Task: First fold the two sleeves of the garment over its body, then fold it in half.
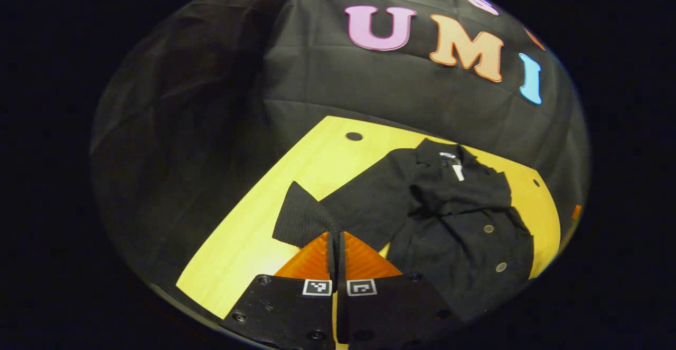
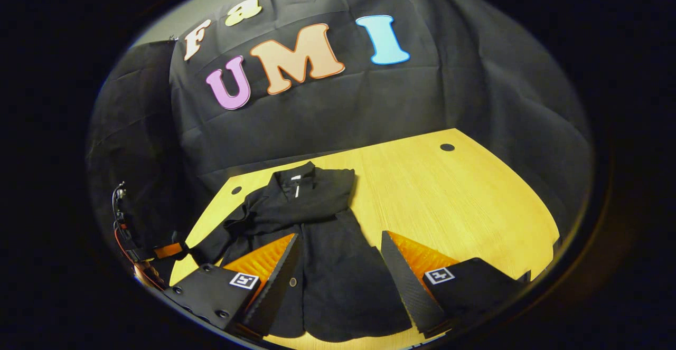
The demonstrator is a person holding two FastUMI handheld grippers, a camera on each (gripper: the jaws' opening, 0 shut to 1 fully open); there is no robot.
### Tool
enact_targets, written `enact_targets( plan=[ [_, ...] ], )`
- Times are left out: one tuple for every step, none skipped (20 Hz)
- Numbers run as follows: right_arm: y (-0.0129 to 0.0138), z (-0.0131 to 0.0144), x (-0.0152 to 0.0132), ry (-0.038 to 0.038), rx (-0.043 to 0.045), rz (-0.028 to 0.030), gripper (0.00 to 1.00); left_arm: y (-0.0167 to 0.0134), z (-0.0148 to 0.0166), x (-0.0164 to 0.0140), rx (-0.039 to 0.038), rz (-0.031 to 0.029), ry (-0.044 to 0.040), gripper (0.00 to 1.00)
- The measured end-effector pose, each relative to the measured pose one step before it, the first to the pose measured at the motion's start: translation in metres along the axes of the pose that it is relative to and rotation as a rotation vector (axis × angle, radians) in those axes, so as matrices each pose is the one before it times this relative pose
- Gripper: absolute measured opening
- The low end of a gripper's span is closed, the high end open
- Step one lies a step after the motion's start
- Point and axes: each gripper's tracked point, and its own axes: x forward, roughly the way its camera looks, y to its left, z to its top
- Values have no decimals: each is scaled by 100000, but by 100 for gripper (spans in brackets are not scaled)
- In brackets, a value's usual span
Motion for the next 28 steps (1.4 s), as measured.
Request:
enact_targets(
  plan=[
    [-582,-82,-234,-193,1588,-669,98,-1496,872,386,1681,-2086,-934,0],
    [-552,-52,-212,-213,1471,-628,98,-1163,717,374,2021,-1883,-1305,0],
    [-723,65,-300,-378,1081,-943,98,-1399,1149,564,1747,-2075,-1862,0],
    [-739,-72,-272,-161,575,-1182,98,-1381,989,610,1151,-2249,-1385,0],
    [-828,-46,-177,-114,100,-1814,98,-1533,1018,580,594,-2188,-1105,0],
    [-843,105,-305,-714,-294,-1733,98,-1535,731,733,280,-2271,-914,0],
    [-542,-41,-270,-107,100,-874,98,-1489,800,686,426,-2118,-837,0],
    [-411,-70,-318,149,591,-244,98,-1394,579,630,626,-2087,-593,0],
    [-371,8,-187,98,530,-354,98,-1525,574,634,788,-2083,-716,0],
    [-368,-233,-27,397,313,-483,98,-1364,376,718,825,-2045,-359,0],
    [-328,-155,-26,522,283,-367,98,-1384,311,707,1230,-1845,78,0],
    [-311,-184,-81,450,97,-388,98,-1405,163,790,1279,-1913,120,0],
    [-285,-134,-26,551,285,-462,98,-1329,57,691,935,-1809,807,0],
    [-91,-102,-50,620,671,252,98,-1121,-19,642,559,-1739,620,0],
    [-57,26,11,234,879,323,98,-1187,163,690,447,-1374,478,0],
    [-103,-5,75,104,758,203,98,-970,81,688,584,-1207,352,0],
    [-115,-39,70,75,424,-130,98,-1101,203,561,275,-1324,154,0],
    [-177,-71,-40,200,122,-97,98,-1278,77,651,1100,-2364,265,0],
    [-132,-10,79,212,-74,-191,98,-979,200,616,2270,-1254,-26,0],
    [-51,-161,62,299,-114,-320,98,-946,162,740,2466,-1142,33,0],
    [-42,-12,-1,235,221,-172,98,-1106,218,580,1998,-1458,34,0],
    [-87,10,-21,253,601,69,98,-1289,122,647,1609,-1698,-26,0],
    [-15,-57,41,165,548,106,98,-1247,178,619,1647,-1606,-55,0],
    [-39,-105,30,48,526,-7,98,-961,-11,675,1537,-1392,597,0],
    [39,19,39,-393,205,75,98,-823,-27,624,1439,-655,795,0],
    [-33,-150,109,-315,-249,-280,98,-890,-85,698,767,-1073,303,0],
    [-2,-146,170,251,-466,-423,98,-970,-68,593,125,-1354,751,0],
    [5,-220,176,544,-288,-67,98,-915,-257,436,244,-1321,1140,0]
  ],
)
